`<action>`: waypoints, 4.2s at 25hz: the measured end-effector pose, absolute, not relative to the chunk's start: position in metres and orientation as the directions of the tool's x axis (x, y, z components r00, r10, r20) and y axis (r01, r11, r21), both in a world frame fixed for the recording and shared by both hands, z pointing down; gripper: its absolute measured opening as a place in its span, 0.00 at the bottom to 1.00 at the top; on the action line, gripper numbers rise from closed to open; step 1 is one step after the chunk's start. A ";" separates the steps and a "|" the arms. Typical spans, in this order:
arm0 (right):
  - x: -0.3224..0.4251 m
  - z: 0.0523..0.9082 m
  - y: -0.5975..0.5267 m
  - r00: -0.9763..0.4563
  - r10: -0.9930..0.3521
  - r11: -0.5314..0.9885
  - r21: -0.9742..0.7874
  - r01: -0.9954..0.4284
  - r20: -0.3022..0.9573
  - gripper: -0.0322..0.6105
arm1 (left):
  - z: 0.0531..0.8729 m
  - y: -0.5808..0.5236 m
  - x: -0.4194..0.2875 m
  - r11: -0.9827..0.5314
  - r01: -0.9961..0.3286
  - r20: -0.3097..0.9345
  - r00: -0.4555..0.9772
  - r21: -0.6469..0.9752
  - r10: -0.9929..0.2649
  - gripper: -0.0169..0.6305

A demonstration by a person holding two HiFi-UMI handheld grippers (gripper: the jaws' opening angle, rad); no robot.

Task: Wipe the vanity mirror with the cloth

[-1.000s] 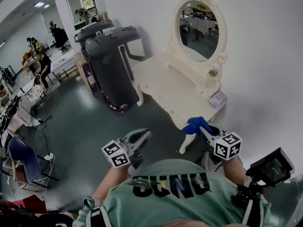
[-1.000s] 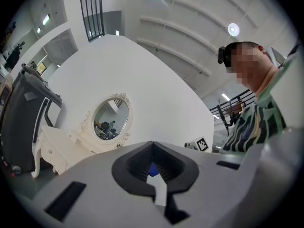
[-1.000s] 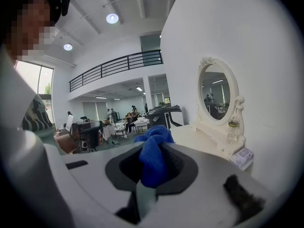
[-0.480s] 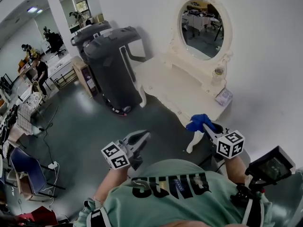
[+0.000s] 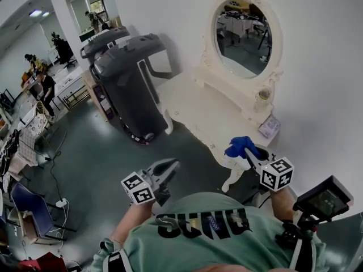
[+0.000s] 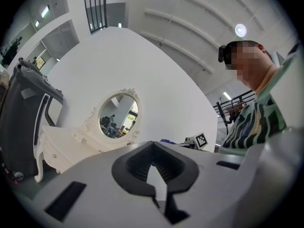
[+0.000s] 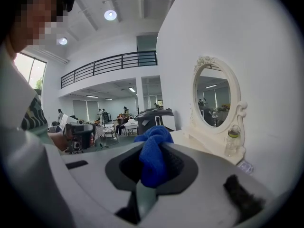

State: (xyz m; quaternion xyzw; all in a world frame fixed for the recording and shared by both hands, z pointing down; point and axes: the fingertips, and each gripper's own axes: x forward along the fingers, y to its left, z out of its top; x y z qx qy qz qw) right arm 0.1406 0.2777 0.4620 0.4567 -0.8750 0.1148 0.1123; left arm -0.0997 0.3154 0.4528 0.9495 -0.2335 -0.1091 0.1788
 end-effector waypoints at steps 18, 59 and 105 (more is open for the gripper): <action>0.259 0.407 0.017 -0.606 -0.764 0.636 0.095 -0.766 0.221 0.13 | 0.430 0.083 0.075 -0.830 -0.376 -0.117 0.882 0.412 -0.457 0.04; 0.142 0.302 -0.560 0.061 -0.985 -0.142 0.960 0.242 -0.161 0.12 | 0.519 -0.156 -0.083 -0.698 -0.406 -0.118 0.812 0.590 -0.571 0.04; 0.210 0.162 -0.497 0.204 -0.912 -0.259 0.886 0.385 -0.355 0.12 | 0.488 -0.169 -0.100 -0.770 -0.304 -0.215 0.845 0.560 -0.490 0.04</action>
